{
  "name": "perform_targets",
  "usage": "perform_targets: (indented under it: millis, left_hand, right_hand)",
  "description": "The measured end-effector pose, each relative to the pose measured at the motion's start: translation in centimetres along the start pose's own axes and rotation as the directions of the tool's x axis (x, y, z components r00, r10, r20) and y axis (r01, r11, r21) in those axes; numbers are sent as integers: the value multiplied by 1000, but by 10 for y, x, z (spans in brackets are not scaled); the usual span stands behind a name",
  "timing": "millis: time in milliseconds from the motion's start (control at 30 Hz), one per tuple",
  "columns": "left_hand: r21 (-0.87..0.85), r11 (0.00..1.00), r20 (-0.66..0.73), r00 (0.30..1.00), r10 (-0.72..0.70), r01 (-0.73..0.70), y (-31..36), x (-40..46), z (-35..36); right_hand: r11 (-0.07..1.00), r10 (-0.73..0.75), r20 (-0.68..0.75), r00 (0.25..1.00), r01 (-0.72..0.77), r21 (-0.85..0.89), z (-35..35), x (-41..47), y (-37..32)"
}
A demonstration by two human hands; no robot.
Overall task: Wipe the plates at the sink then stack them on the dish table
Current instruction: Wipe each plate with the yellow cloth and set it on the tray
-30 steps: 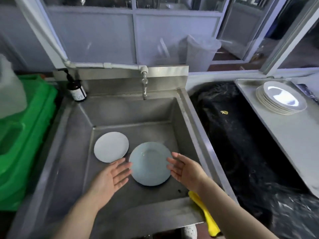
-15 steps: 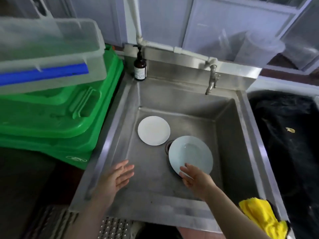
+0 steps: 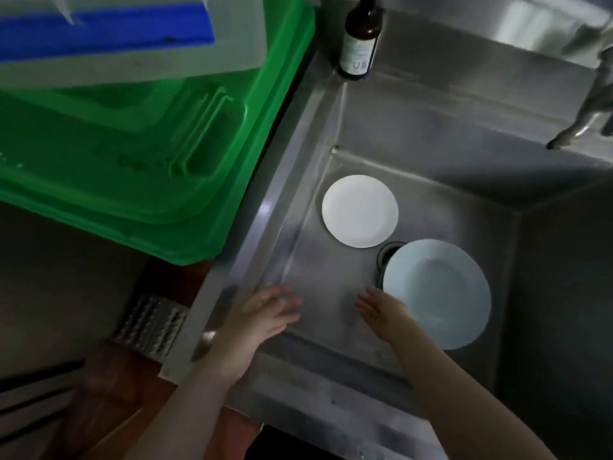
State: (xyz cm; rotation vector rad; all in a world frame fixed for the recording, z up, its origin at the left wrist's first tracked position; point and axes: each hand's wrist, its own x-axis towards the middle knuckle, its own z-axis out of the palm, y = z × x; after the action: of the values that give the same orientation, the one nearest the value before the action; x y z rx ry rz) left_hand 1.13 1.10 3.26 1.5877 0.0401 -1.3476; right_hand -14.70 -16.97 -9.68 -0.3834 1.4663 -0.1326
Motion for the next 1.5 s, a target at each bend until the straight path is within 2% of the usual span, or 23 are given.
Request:
perform_targets:
  millis: [167, 367, 533, 800, 1033, 1200, 1267, 1367, 1433, 1500]
  left_hand:
    - [68, 997, -4, 999, -37, 37, 2, 27, 13]
    - [81, 992, -82, 992, -93, 100, -10, 42, 15]
    - [25, 986, -125, 979, -160, 165, -14, 48, 16]
    - [62, 985, -136, 979, -154, 164, -5, 58, 28]
    - [58, 989, -121, 984, -130, 138, 3, 60, 40]
    - [41, 994, -99, 990, -100, 105, 7, 51, 43]
    - [32, 996, -80, 994, -76, 78, 11, 45, 44]
    - [21, 998, -70, 996, -51, 52, 13, 35, 43]
    - [26, 999, -79, 996, -41, 43, 11, 30, 39]
    - [26, 999, -91, 995, -36, 38, 8, 26, 33]
  right_hand:
    - [1000, -14, 25, 1000, 15, -23, 27, 53, -33]
    - [993, 72, 60, 996, -77, 89, 49, 102, -73]
    - [982, 82, 1, 997, -81, 172, 60, 122, -80]
    - [997, 55, -102, 993, -48, 65, 61, 128, -92]
    - [990, 53, 61, 997, -60, 130, 53, 116, -102]
    - [984, 0, 89, 996, -16, 179, 37, 81, -102]
    - [994, -54, 63, 997, 48, 101, 26, 63, -99]
    - [954, -232, 30, 972, 234, -188, 6, 33, -91]
    - [851, -385, 40, 922, 371, -372, -5, 13, -87]
    - [698, -506, 88, 858, 467, -543, -13, -4, -84]
